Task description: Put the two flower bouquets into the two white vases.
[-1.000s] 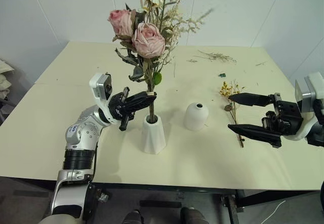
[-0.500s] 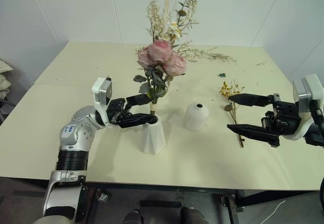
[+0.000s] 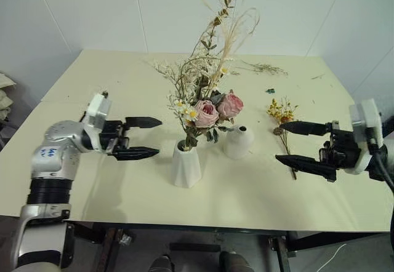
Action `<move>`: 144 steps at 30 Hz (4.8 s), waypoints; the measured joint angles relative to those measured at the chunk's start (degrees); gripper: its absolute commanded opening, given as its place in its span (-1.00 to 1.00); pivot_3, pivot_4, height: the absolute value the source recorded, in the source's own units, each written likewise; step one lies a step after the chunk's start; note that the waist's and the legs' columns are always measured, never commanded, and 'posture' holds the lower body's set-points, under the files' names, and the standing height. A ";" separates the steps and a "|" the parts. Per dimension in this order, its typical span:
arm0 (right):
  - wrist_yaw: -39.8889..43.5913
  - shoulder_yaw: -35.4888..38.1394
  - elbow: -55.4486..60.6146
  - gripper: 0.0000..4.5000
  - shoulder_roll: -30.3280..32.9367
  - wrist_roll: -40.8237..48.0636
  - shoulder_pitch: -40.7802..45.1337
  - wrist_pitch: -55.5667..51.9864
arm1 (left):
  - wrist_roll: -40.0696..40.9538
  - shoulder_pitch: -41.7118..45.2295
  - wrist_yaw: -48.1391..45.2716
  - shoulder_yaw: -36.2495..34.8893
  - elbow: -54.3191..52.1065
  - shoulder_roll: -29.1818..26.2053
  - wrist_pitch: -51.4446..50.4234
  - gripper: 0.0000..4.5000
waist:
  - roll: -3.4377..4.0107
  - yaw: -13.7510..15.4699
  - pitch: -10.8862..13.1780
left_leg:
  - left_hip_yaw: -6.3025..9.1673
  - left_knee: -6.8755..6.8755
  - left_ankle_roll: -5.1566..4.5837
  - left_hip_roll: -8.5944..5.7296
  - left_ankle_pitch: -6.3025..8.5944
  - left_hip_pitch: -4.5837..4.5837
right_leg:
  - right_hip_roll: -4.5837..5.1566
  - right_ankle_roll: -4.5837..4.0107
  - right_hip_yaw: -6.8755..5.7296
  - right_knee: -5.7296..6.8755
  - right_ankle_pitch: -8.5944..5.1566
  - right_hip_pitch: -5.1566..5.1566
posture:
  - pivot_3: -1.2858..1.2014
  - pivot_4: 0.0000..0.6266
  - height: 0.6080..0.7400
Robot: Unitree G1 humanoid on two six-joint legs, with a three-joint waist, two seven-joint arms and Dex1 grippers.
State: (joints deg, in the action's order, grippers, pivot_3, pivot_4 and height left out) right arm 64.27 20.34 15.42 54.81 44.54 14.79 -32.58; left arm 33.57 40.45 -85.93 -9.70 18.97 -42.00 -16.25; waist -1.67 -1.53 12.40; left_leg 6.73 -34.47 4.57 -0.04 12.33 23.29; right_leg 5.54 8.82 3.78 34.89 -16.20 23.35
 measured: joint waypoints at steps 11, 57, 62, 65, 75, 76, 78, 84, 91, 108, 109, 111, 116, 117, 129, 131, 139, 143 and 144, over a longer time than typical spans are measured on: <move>-14.13 -13.31 -11.09 1.00 -0.37 -19.41 8.43 -1.49 | 8.91 0.09 -0.14 -3.71 -0.61 -4.30 -4.84 0.99 | 0.01 -0.63 0.00 | -0.07 0.12 0.02 0.04 -0.02 -0.05 | -0.01 -0.03 0.03 0.09 -0.01 0.11 | 0.03 -0.52 1.00; -29.82 -11.41 -21.33 -0.98 -16.97 -29.73 21.34 -10.10 | -3.48 17.36 -0.14 9.13 36.59 1.72 16.24 1.00 | 0.05 -0.32 0.03 | -0.05 0.30 0.05 0.03 -0.02 -0.04 | -0.04 -0.02 0.01 0.57 -0.09 0.34 | 0.03 -0.52 1.00; -30.76 -5.87 -17.87 -0.98 -24.10 -26.86 19.46 5.06 | -1.83 17.43 -0.14 13.77 36.65 1.82 17.28 1.00 | 0.05 -0.44 0.03 | -0.03 0.29 0.06 0.03 -0.04 -0.05 | -0.04 -0.02 0.01 0.63 -0.10 0.35 | 0.03 -0.52 1.00; -30.77 -4.02 -17.46 -0.98 -26.64 -25.35 19.05 12.47 | 0.93 17.43 -0.14 15.68 35.92 1.23 16.56 1.00 | 0.05 -0.38 0.03 | -0.02 0.28 0.07 0.03 -0.04 -0.05 | -0.04 -0.02 0.01 0.65 -0.10 0.35 | 0.03 -0.52 1.00; -27.64 -6.88 -17.46 -0.98 -34.74 -20.00 19.23 20.19 | 3.66 17.76 -0.14 19.17 35.94 0.35 15.87 1.00 | 0.05 -0.75 0.03 | 0.03 0.28 0.11 0.03 -0.11 -0.10 | -0.05 -0.02 0.01 0.78 -0.10 0.35 | 0.03 -0.52 1.00; -27.53 -7.18 -17.78 -0.98 -35.07 -19.89 19.67 20.34 | 3.82 17.78 -0.14 19.21 35.95 0.33 15.75 1.00 | 0.05 -0.77 0.03 | 0.03 0.28 0.11 0.03 -0.11 -0.10 | -0.05 -0.02 0.01 0.78 -0.10 0.35 | 0.03 -0.52 1.00; -27.40 -7.86 -18.65 -0.98 -35.50 -19.89 21.26 21.49 | 4.35 17.86 -0.14 19.43 35.96 0.30 15.62 1.00 | 0.05 -0.84 0.03 | 0.04 0.28 0.12 0.02 -0.11 -0.10 | -0.05 -0.02 0.01 0.78 -0.10 0.35 | 0.03 -0.52 1.00; -26.03 -9.62 -21.90 -0.98 -36.23 -20.40 24.38 26.22 | 4.54 18.50 -0.14 19.88 35.99 0.22 15.62 1.00 | 0.06 -1.12 0.03 | 0.06 0.29 0.12 0.02 -0.11 -0.10 | -0.07 -0.02 0.01 0.76 -0.10 0.34 | 0.03 -0.52 1.00; -24.01 -11.33 -22.61 -0.98 -37.01 -20.22 24.38 27.80 | 4.58 18.50 -0.14 19.94 36.10 0.18 15.62 1.00 | 0.06 -1.73 0.03 | 0.07 0.29 0.12 0.02 -0.11 -0.10 | -0.07 -0.02 0.01 0.79 -0.10 0.35 | 0.03 -0.52 1.00; -22.69 -12.77 -22.63 -0.98 -39.09 -18.58 24.39 28.15 | 4.69 18.50 -0.14 19.99 36.09 0.17 15.62 1.00 | 0.06 -1.72 0.03 | 0.10 0.29 0.11 0.02 -0.12 -0.11 | -0.09 -0.03 0.01 0.85 -0.11 0.35 | 0.03 -0.52 1.00; -22.60 -12.77 -22.75 -0.98 -39.19 -18.59 24.38 28.33 | 4.73 18.50 -0.14 19.99 36.09 0.18 15.62 1.00 | 0.06 -1.72 0.03 | 0.10 0.29 0.11 0.02 -0.12 -0.11 | -0.09 -0.03 0.01 0.85 -0.11 0.35 | 0.03 -0.52 1.00; -22.50 -12.77 -23.14 -0.98 -39.34 -18.60 24.39 28.82 | 4.80 18.50 -0.14 19.99 36.09 0.18 15.61 1.00 | 0.06 -1.71 0.03 | 0.10 0.29 0.11 0.02 -0.12 -0.11 | -0.09 -0.03 0.01 0.85 -0.11 0.35 | 0.03 -0.52 1.00; -22.46 -12.77 -24.34 -0.98 -39.77 -18.60 24.67 30.00 | 5.17 18.49 -0.14 19.99 36.03 0.13 15.44 1.00 | 0.06 -1.69 0.03 | 0.10 0.29 0.11 0.02 -0.12 -0.12 | -0.09 -0.03 0.01 0.86 -0.11 0.34 | 0.03 -0.52 1.00; -22.46 -12.79 -24.59 -0.98 -39.91 -18.60 24.81 30.07 | 5.34 18.49 -0.14 19.99 35.99 0.12 15.38 1.00 | 0.06 -1.72 0.03 | 0.10 0.29 0.12 0.02 -0.13 -0.12 | -0.09 -0.03 0.01 0.86 -0.10 0.35 | 0.03 -0.52 1.00; -22.43 -13.59 -26.09 -0.98 -41.17 -18.69 25.15 30.90 | 5.63 18.40 -0.14 19.95 35.78 -0.87 14.99 1.00 | 0.06 -1.69 0.03 | 0.11 0.29 0.12 0.02 -0.13 -0.13 | -0.09 -0.03 0.01 0.87 -0.11 0.34 | 0.03 -0.52 1.00; -22.42 -13.59 -26.30 -0.98 -41.17 -18.70 25.16 31.33 | 5.64 18.32 -0.14 19.94 35.78 -0.87 14.99 1.00 | 0.06 -1.69 0.03 | 0.12 0.29 0.12 0.02 -0.13 -0.13 | -0.09 -0.04 0.01 0.87 -0.11 0.34 | 0.03 -0.52 1.00; -22.55 -13.71 -26.59 -0.98 -41.19 -19.17 25.67 31.35 | 5.64 18.28 -0.14 19.89 35.78 -0.87 15.00 1.00 | 0.06 -1.73 0.03 | 0.12 0.29 0.12 0.02 -0.13 -0.13 | -0.10 -0.04 0.01 0.87 -0.11 0.34 | 0.03 -0.52 1.00; -22.62 -13.70 -26.59 -0.98 -41.19 -19.26 26.10 31.29 | 5.64 18.28 -0.14 19.89 35.78 -0.87 15.00 1.00 | 0.06 -1.77 0.03 | 0.12 0.29 0.12 0.02 -0.13 -0.13 | -0.10 -0.04 0.01 0.88 -0.11 0.35 | 0.03 -0.52 1.00; -22.64 -13.70 -26.60 -0.98 -41.19 -19.28 26.32 31.29 | 5.64 18.28 -0.14 19.88 35.78 -0.87 15.00 1.00 | 0.05 -1.77 0.03 | 0.12 0.29 0.12 0.02 -0.13 -0.13 | -0.10 -0.04 0.01 0.89 -0.11 0.35 | 0.03 -0.52 1.00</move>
State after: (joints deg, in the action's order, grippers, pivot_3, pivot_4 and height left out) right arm 41.63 6.63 -11.19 13.62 25.26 41.11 -1.29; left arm 39.21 58.73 -86.08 10.19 54.75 -42.87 -1.25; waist -1.61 -3.30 12.42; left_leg 6.85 -34.18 4.69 -0.01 12.20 23.15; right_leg 5.44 8.79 3.79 35.77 -16.31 23.70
